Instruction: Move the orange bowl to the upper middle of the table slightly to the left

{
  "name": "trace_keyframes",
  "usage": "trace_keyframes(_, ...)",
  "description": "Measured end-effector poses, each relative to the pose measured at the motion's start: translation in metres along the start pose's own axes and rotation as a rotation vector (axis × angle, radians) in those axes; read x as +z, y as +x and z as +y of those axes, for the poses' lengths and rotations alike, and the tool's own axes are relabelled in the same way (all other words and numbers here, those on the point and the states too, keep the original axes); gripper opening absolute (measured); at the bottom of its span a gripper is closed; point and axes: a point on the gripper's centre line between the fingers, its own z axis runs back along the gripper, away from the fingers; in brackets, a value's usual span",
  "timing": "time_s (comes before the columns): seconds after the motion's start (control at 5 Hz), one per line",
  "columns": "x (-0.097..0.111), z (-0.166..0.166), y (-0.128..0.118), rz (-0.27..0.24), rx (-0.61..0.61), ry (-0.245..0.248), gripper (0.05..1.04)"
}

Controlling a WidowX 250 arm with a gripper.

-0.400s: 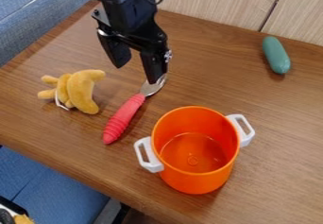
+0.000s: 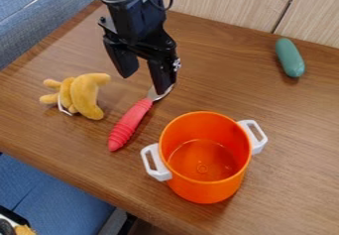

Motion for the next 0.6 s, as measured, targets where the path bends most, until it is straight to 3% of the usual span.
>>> trace_keyframes(0.2, 0.001, -0.012, 0.001, -0.008, -0.055, -0.075, 1.0)
trace_keyframes(0.4, 0.002, -0.03, 0.002, -0.035, -0.162, -0.187, 1.0)
trace_keyframes(0.6, 0.0, -0.05, -0.002, 0.0, -0.248, -0.228, 1.0)
